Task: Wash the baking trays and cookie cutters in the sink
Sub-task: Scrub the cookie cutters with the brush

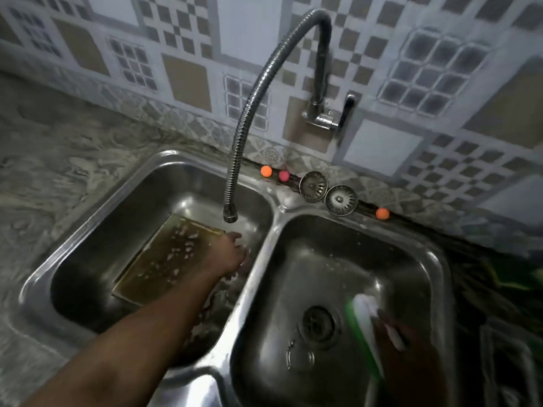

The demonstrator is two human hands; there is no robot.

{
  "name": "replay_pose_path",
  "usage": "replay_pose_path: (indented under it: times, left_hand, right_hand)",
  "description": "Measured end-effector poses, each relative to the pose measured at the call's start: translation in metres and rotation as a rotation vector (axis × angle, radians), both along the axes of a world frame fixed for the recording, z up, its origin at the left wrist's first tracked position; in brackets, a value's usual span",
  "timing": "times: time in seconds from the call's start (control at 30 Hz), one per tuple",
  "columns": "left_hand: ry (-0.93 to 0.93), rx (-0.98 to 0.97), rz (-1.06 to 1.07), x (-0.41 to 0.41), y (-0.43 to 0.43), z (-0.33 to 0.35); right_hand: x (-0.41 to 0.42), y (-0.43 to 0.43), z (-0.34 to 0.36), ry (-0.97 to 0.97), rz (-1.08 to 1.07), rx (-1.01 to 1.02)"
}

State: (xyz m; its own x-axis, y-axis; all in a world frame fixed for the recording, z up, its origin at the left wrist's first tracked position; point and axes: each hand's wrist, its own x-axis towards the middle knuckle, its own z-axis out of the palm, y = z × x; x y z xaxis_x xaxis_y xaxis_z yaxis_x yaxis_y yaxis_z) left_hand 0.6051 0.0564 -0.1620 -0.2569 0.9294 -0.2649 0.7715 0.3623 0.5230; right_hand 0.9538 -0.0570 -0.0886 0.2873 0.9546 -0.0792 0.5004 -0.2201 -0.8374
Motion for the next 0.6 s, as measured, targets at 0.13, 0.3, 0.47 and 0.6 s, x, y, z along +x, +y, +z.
replay_pose_path:
  times: [0.13, 0.3, 0.47, 0.6]
  left_hand:
    - [-0.080, 0.260, 0.016, 0.032, -0.028, 0.036]
    - [-0.057, 0.256, -0.386, 0.108, -0.068, 0.054]
    - [0.225, -0.136, -0.730, 0.177, -0.108, 0.018]
    - [0.440, -0.262, -0.890, 0.190, -0.131, -0.025]
  right_hand:
    - [-0.003, -0.006, 0.016, -0.012, -0.030, 0.140]
    - [0.035, -0.008, 0.032, -0.041, -0.127, 0.208]
    - [0.112, -0.011, 0.038, -0.205, -0.331, 0.273]
    - [0.166, -0.020, 0.028, -0.317, -0.385, 0.178]
